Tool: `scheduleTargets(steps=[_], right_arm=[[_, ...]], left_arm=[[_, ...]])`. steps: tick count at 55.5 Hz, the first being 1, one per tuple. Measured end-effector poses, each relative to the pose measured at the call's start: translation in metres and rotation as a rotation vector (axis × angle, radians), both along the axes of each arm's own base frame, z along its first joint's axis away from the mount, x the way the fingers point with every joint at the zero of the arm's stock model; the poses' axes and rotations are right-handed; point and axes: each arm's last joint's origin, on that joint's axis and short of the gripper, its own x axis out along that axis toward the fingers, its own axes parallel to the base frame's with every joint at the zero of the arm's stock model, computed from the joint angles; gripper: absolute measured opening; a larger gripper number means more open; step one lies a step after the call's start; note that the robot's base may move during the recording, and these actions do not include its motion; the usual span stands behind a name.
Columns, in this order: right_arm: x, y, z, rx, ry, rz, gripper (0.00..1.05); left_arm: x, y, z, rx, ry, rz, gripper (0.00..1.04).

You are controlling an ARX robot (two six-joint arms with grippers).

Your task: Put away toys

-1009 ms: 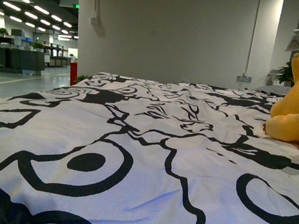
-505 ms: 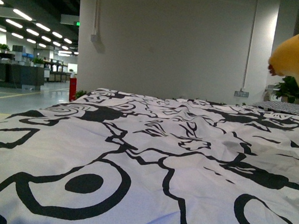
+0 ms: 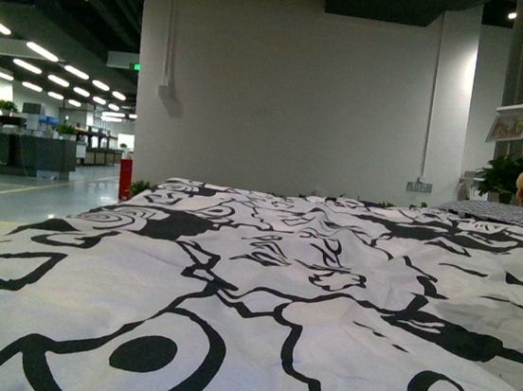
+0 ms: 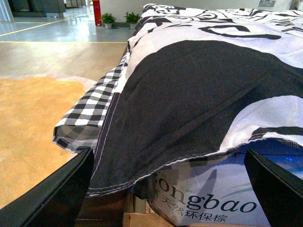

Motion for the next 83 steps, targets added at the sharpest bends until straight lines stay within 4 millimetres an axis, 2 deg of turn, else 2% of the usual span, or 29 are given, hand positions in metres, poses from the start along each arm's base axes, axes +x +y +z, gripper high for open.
scheduleTargets(steps=[16, 21, 24, 27, 33, 48, 64, 83], right_arm=[[0.0, 0.0, 0.0, -0.001, 0.0, -0.002, 0.06], [-0.001, 0.003, 0.0, -0.033, 0.143, -0.099, 0.06], [-0.004, 0.008, -0.009, -0.098, 0.254, -0.135, 0.06], [-0.008, 0.014, -0.027, -0.16, 0.342, -0.137, 0.06], [-0.012, 0.021, -0.046, -0.223, 0.356, -0.15, 0.06], [-0.02, 0.033, -0.076, -0.267, 0.342, -0.155, 0.06], [-0.025, 0.046, -0.098, -0.275, 0.339, -0.145, 0.06], [-0.03, 0.047, -0.114, -0.274, 0.333, -0.146, 0.06]], left_arm=[[0.0, 0.0, 0.0, 0.0, 0.0, 0.0, 0.98], [0.0, 0.0, 0.0, 0.0, 0.0, 0.0, 0.98], [0.0, 0.0, 0.0, 0.0, 0.0, 0.0, 0.98], [0.0, 0.0, 0.0, 0.0, 0.0, 0.0, 0.98], [0.0, 0.0, 0.0, 0.0, 0.0, 0.0, 0.98], [0.0, 0.0, 0.0, 0.0, 0.0, 0.0, 0.98], [0.0, 0.0, 0.0, 0.0, 0.0, 0.0, 0.98], [0.0, 0.0, 0.0, 0.0, 0.0, 0.0, 0.98]])
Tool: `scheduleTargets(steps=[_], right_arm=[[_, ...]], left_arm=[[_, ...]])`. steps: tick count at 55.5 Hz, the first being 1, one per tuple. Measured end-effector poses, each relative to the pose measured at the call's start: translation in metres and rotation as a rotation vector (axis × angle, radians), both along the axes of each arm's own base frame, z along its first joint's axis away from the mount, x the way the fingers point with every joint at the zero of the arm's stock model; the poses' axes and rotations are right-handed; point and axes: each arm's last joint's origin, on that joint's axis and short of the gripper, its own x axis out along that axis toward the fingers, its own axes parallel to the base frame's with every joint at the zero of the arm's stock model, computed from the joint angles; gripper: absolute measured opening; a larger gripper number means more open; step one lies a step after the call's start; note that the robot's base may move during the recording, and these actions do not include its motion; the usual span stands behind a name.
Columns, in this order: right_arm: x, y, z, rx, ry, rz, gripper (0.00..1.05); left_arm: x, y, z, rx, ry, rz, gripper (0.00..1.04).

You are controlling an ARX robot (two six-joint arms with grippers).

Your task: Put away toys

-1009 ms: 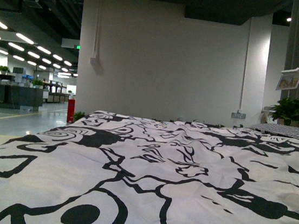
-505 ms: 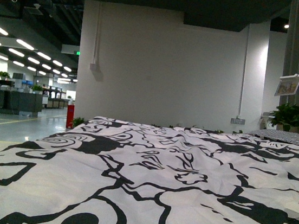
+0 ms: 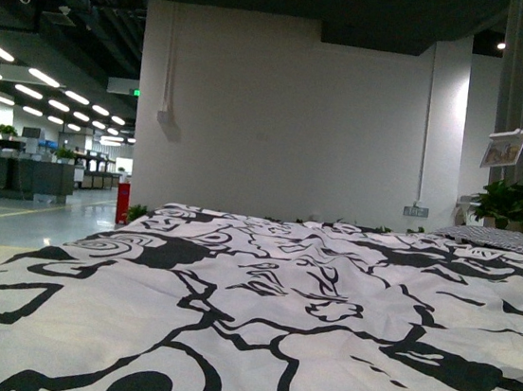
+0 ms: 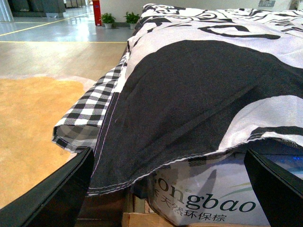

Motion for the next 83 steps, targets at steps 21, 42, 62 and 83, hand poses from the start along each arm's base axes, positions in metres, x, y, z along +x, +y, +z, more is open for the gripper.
scheduleTargets(steps=[21, 42, 62, 83], right_arm=[[-0.011, 0.0, -0.011, 0.0, 0.003, 0.0, 0.06], [-0.01, 0.0, -0.024, 0.0, 0.01, 0.001, 0.06], [-0.01, 0.0, -0.024, 0.0, 0.01, 0.001, 0.06], [-0.01, 0.0, -0.024, 0.0, 0.011, 0.0, 0.06]], left_arm=[[0.0, 0.0, 0.0, 0.0, 0.0, 0.0, 0.98], [0.0, 0.0, 0.0, 0.0, 0.0, 0.0, 0.98], [0.0, 0.0, 0.0, 0.0, 0.0, 0.0, 0.98], [0.0, 0.0, 0.0, 0.0, 0.0, 0.0, 0.98]])
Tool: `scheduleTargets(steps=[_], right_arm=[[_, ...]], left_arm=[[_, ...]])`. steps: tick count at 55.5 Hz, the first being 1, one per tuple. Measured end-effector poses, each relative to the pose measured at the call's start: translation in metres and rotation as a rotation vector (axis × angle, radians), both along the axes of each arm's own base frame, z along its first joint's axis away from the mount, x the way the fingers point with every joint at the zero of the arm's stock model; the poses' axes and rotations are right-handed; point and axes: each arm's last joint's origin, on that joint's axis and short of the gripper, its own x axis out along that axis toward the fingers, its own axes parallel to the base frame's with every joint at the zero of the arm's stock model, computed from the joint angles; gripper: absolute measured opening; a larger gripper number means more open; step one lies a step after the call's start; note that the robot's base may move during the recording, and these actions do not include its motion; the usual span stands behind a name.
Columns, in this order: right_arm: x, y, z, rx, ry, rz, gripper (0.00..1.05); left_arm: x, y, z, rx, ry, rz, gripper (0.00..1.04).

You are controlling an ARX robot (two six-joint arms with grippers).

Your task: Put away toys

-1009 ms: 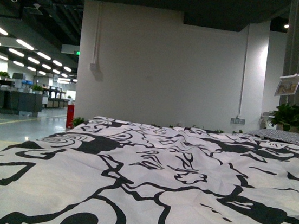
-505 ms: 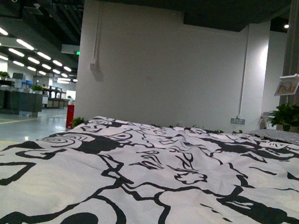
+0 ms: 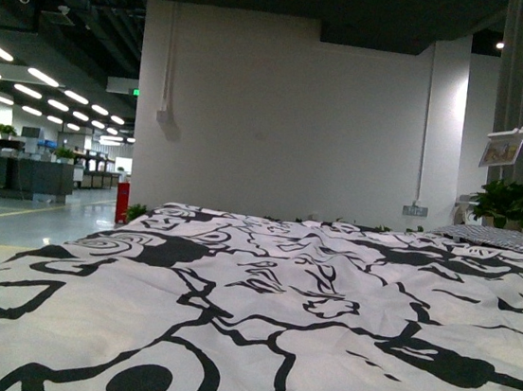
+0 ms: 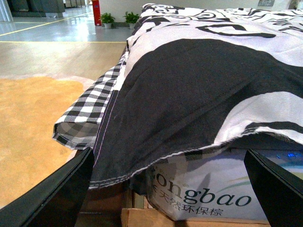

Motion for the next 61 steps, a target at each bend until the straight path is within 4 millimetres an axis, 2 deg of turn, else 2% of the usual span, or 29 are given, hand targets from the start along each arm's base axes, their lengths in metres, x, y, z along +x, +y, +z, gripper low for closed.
scheduleTargets(steps=[61], right_arm=[[0.0002, 0.0002, -0.001, 0.0, 0.005, 0.003, 0.06]], left_arm=[[0.0, 0.0001, 0.0, 0.0, 0.0, 0.003, 0.98]])
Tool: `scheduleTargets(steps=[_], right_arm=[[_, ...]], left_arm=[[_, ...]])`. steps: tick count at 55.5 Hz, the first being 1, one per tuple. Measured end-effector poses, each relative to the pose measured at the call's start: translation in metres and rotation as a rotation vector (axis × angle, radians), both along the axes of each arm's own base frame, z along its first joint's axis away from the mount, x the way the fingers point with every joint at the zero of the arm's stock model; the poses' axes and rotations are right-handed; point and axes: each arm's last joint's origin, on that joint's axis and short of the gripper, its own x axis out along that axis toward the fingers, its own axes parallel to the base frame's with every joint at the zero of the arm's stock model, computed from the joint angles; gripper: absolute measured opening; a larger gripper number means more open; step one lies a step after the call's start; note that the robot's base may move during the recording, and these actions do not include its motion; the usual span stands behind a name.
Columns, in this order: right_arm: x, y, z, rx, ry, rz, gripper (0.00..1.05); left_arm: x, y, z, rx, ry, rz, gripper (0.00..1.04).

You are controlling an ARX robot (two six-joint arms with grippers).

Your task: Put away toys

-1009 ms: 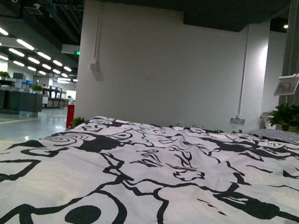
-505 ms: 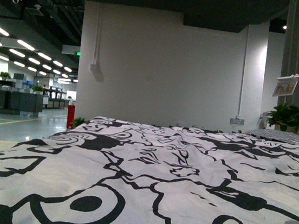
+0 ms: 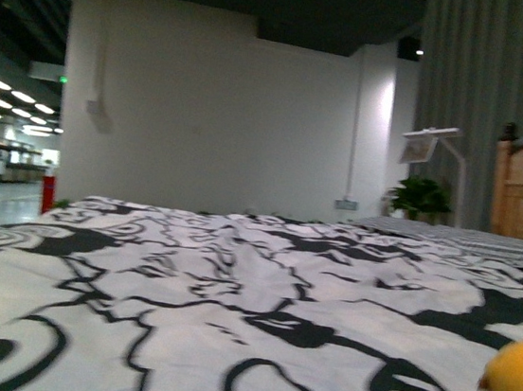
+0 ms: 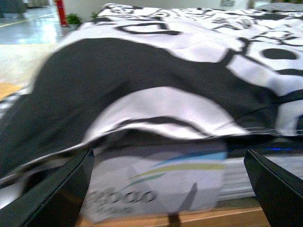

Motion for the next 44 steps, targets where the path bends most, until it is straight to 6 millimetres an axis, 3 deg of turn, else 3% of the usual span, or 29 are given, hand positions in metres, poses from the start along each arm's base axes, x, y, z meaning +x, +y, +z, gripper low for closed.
scheduleTargets(steps=[44], right_arm=[[0.0002, -0.0003, -0.0012, -0.002, 0.013, -0.009, 0.06]], left_arm=[[0.0, -0.0001, 0.0, 0.0, 0.0, -0.003, 0.98]])
